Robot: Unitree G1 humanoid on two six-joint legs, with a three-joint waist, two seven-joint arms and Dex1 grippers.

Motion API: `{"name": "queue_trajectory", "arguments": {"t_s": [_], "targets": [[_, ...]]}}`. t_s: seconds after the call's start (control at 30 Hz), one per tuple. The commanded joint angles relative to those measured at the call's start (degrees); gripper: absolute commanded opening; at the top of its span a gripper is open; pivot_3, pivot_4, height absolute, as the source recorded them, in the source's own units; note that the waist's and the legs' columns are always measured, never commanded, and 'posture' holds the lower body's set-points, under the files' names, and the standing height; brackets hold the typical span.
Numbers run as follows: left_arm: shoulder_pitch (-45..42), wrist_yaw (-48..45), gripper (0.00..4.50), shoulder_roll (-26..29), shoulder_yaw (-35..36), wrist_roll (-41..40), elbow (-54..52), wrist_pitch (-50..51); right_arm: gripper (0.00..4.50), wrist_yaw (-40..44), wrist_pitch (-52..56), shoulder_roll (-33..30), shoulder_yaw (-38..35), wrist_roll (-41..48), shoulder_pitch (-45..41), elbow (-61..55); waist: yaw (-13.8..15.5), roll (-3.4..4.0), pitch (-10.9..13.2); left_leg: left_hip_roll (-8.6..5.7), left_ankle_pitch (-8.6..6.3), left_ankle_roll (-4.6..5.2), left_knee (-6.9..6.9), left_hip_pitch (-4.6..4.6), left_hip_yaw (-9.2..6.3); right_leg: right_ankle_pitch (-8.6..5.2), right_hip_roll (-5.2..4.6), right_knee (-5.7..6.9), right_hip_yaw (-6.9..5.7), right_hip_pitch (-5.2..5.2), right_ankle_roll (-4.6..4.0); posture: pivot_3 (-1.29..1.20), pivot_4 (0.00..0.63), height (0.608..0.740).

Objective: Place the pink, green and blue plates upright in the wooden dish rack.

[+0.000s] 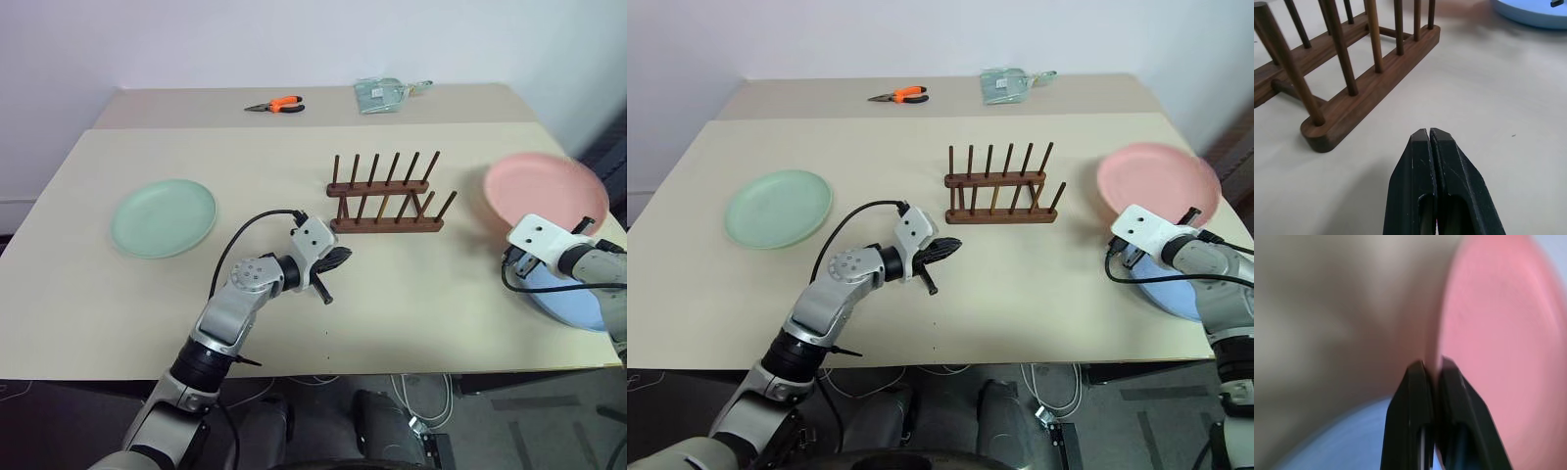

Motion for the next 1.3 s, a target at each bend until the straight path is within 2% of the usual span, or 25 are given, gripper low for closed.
{"name": "queue_trajectory", "arguments": {"t_s": [0.03,0.1,0.17,0.23,0.33,0.37,0.5,0.63,0.97,1.1,1.2,1.23,1.3], "targets": [[0.57,-0.14,0.0,0.59,0.84,-0.77,-2.19,-0.31,0.02,-1.08,-2.59,-0.53,-2.57,1.47,-0.97,-4.2,0.0,0.04,0.01,-0.01,0.0,0.0,0.0,0.0,0.0,0.0,0.0,0.0,0.01,0.0,0.0,0.0,0.15,0.74],[0.61,0.12,0.0,0.82,1.37,-0.95,-2.11,-0.37,0.02,-1.2,-1.9,0.69,-5.14,4.81,-1.93,-7.09,-0.05,0.05,0.01,-0.01,0.0,0.0,0.0,0.0,0.0,0.0,0.0,0.0,0.01,-0.01,0.01,0.0,0.15,0.74],[0.39,0.43,0.0,0.89,2.37,-1.37,-1.83,-0.25,0.02,-0.54,7.14,7.03,-12.6,20.41,-6.9,-15.0,-0.66,0.04,0.07,0.01,0.0,0.0,-0.01,0.01,-0.02,0.01,0.02,0.0,0.01,0.0,0.01,0.0,0.15,0.74],[0.2,0.47,0.0,0.93,2.96,-1.66,-1.56,-0.33,0.02,-0.44,21.89,12.84,-19.86,40.16,-11.73,-23.32,-1.17,0.2,0.12,0.05,0.01,0.0,-0.02,0.02,-0.04,0.04,0.05,0.02,0.04,-0.01,-0.01,0.0,0.15,0.74],[0.01,0.29,0.0,1.06,3.24,-1.81,-1.29,-0.7,0.02,-0.4,35.43,15.79,-25.75,60.04,-15.83,-29.48,-0.77,0.23,0.15,0.05,0.0,0.0,-0.03,-0.02,-0.23,0.04,0.06,0.05,-0.06,-0.02,0.0,0.0,0.15,0.74],[-0.03,0.24,0.0,1.1,3.3,-1.91,-1.28,-0.78,0.02,-0.94,38.68,15.96,-26.93,64.08,-16.83,-29.57,-0.49,0.21,0.13,0.05,0.0,0.0,-0.03,-0.06,-0.34,0.03,0.06,0.02,-0.18,0.0,0.0,0.0,0.15,0.74],[-0.07,0.23,0.0,1.05,3.48,-1.88,-1.2,-0.92,0.02,0.02,44.95,15.56,-26.0,70.23,-17.77,-30.33,0.37,0.14,0.09,0.01,-0.01,0.02,-0.02,-0.1,-0.36,0.01,0.04,-0.11,-0.23,0.06,-0.04,0.0,0.15,0.74],[0.5,0.55,0.0,1.14,3.76,-1.9,-2.11,-0.73,0.02,1.39,46.03,15.27,-21.03,67.09,-18.63,-27.54,0.12,0.16,0.1,-0.01,-0.01,0.02,-0.01,-0.08,-0.21,0.01,0.01,-0.08,-0.15,0.0,-0.05,0.0,0.15,0.74],[2.21,1.33,0.0,1.48,4.0,-1.97,-4.03,-0.01,0.02,2.26,47.89,15.55,-18.6,64.75,-22.7,-16.53,0.04,0.18,0.11,0.0,-0.01,0.02,-0.03,-0.09,-0.15,0.04,0.02,-0.02,-0.13,-0.08,0.0,0.0,0.15,0.74],[2.51,1.09,0.0,1.54,4.56,-3.04,-4.52,1.42,1.53,1.96,45.53,15.34,-18.09,61.74,-25.27,-13.6,0.03,0.19,0.11,0.0,-0.01,0.02,-0.03,-0.09,-0.15,0.04,0.02,-0.02,-0.13,-0.09,0.0,0.0,0.15,0.74],[2.48,1.34,0.89,1.67,5.77,-4.25,-4.87,2.36,3.06,1.73,38.36,14.83,-16.8,55.64,-25.59,-15.45,0.01,0.19,0.11,0.0,-0.01,0.02,-0.05,-0.09,-0.15,0.04,0.02,-0.02,-0.13,-0.1,0.0,0.0,0.15,0.74],[2.38,1.79,1.32,1.63,6.46,-4.6,-4.95,2.52,3.47,1.63,35.72,14.55,-16.53,53.51,-25.61,-16.01,-0.01,0.19,0.12,0.0,-0.01,0.02,-0.05,-0.09,-0.14,0.04,0.02,-0.02,-0.13,-0.1,0.01,0.0,0.15,0.74],[1.87,3.95,2.4,1.64,8.41,-4.31,-4.73,2.31,3.51,1.38,30.56,13.15,-15.54,48.55,-25.5,-16.82,-0.02,0.21,0.13,0.0,-0.01,0.02,-0.05,-0.1,-0.14,0.04,0.03,-0.02,-0.13,-0.1,0.02,0.0,0.15,0.74]]}}
